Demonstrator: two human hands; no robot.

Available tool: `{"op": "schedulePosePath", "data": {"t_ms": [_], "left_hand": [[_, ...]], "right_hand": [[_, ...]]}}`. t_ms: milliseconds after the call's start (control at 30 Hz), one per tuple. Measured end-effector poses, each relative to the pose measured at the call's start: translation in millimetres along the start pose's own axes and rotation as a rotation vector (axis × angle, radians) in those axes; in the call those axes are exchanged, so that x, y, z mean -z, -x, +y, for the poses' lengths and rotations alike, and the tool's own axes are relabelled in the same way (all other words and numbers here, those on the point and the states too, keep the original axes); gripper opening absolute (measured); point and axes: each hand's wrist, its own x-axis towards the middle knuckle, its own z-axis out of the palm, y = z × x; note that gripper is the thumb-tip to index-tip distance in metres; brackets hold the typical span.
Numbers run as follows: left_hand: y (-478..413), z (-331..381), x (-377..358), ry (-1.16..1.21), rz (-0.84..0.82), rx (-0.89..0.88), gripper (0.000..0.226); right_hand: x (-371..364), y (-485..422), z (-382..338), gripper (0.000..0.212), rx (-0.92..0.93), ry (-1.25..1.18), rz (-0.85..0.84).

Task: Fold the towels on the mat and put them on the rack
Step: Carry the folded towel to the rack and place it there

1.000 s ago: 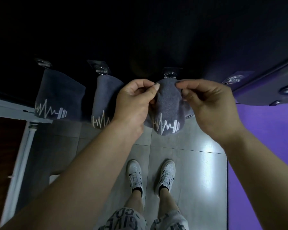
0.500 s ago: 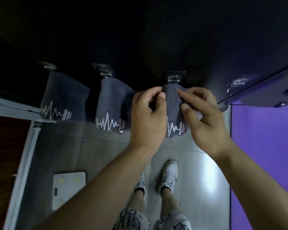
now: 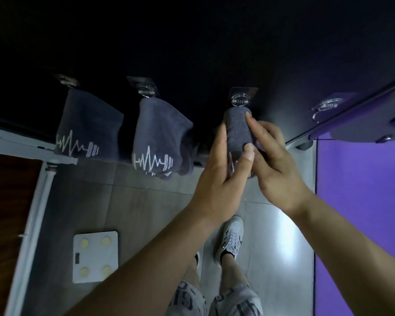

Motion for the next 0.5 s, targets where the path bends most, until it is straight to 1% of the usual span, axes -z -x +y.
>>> {"op": "schedulePosePath", "data": {"t_ms": [100,167,233,300,400,500], "left_hand": [[2.5,0.2,4.7,-0.018,0.011,0.011,0.070],[1.3,0.0,6.4,-0.049,0.023,0.023,0.070],[-1.2,2.0,5.6,-0.023,0.015,0.064,0.071],[-5.3,1.3,4.3,0.003,0.012,0.082,0.069],[-10.9,0.2,4.9,0.035,0.055,0.095,0.068],[-13.2,1.5,9.5,0.034,0.073,0.116,0.067]], "right_hand": [[1.1,3.3,-4.9,0.050,0.013,0.008,0.044],[-0.4,5.9,-6.1,0.049,-0.046,0.005,0.081],[-5.1,8.8,-2.4,0.053,-0.111,0.046,0.098],[-11.0,11.2,0.7,0.059,-0.168,-0.003,0.056],[-16.8,12.6,0.9,0.062,-0.222,-0.197,-0.050],[-15.5,11.0,1.3,0.063,-0.241,-0.272,-0.082]]}}
